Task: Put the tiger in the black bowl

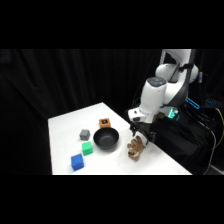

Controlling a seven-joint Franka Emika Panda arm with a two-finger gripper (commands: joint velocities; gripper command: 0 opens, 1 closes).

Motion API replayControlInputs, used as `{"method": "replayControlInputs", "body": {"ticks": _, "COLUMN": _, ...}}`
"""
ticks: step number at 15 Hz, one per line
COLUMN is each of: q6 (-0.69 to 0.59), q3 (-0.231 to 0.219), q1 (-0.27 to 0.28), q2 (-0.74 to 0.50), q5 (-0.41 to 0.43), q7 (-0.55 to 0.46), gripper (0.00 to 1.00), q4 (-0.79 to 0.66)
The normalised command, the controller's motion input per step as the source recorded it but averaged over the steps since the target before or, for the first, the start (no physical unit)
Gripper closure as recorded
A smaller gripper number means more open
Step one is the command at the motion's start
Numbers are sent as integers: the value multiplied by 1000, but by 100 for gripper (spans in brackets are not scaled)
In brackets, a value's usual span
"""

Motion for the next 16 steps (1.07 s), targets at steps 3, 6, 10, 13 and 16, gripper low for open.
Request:
{"method": "replayControlInputs", "body": {"ticks": 3, "q6": 279, "q3": -306, "q1": 168, "q2": 347, "q5": -670, "q7": 479, "gripper": 0, "q4": 210}}
{"method": "replayControlInputs", "body": {"ticks": 6, "q6": 183, "q3": -241, "q1": 159, "q2": 338, "q5": -389, "q7": 313, "gripper": 0, "q4": 258}}
{"method": "replayControlInputs", "body": {"ticks": 10, "q6": 159, "q3": -116, "q1": 97, "q2": 358, "q5": -136, "q7": 159, "gripper": 0, "q4": 245}}
{"method": "replayControlInputs", "body": {"ticks": 13, "q6": 139, "q3": -78, "q1": 57, "q2": 308, "q5": -60, "q7": 85, "gripper": 0, "q4": 233}}
{"method": "replayControlInputs", "body": {"ticks": 16, "q6": 120, "q3": -70, "q1": 29, "q2": 220, "q5": -40, "q7": 50, "gripper": 34, "q4": 201}}
